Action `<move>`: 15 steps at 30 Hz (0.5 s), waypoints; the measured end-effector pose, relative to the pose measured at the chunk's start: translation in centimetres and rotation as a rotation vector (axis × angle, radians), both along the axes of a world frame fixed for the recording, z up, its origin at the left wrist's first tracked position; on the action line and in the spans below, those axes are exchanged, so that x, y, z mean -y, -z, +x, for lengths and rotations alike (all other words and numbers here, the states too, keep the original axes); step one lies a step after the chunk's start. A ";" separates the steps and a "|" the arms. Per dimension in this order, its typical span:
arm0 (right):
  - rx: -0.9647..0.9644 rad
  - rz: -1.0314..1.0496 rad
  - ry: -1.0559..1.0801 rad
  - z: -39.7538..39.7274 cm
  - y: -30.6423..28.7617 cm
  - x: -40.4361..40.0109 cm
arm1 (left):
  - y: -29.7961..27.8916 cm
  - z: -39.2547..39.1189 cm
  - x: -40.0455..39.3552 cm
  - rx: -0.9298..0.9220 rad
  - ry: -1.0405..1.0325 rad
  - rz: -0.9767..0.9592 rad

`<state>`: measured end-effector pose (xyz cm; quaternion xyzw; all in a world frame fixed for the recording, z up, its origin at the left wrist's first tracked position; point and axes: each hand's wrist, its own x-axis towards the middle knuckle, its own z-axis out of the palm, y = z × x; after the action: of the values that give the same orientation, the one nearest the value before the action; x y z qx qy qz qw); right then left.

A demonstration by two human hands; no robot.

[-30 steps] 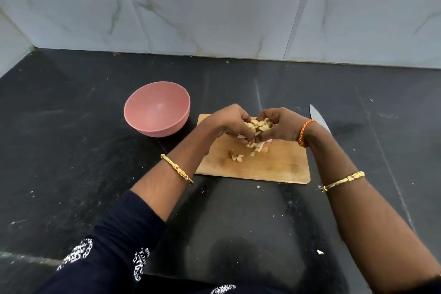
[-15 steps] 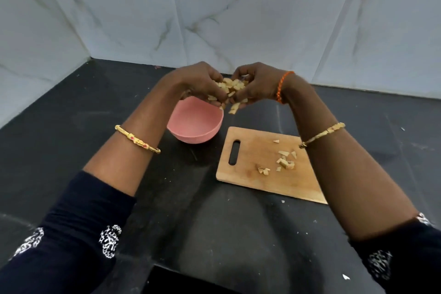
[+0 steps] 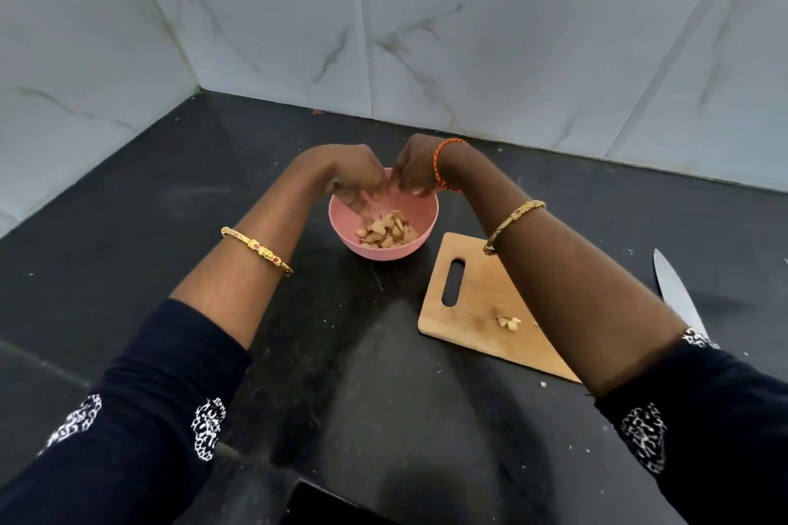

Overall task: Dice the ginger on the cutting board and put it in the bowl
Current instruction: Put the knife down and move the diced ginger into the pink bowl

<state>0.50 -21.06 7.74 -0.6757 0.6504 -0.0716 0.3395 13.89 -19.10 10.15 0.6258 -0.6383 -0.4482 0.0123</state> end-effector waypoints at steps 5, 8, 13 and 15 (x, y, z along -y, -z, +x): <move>0.024 -0.252 0.064 0.0 -1.4 -1.4 | 0.4 -0.2 0.0 0.093 0.061 -0.369; 0.043 -0.247 0.053 0.5 0.1 -2.1 | 1.9 -0.9 -0.5 0.127 -0.015 -0.450; 0.144 -0.389 0.208 0.5 2.0 -2.2 | 3.4 -0.3 -0.8 -0.026 -0.111 -0.507; 0.157 -0.332 0.154 0.3 2.1 -2.5 | 4.1 -0.4 -1.1 -0.040 -0.064 -0.488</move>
<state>0.78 -18.53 5.65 -0.6632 0.6507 -0.2562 0.2668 13.46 -18.02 6.06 0.6152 -0.7072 -0.2924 0.1896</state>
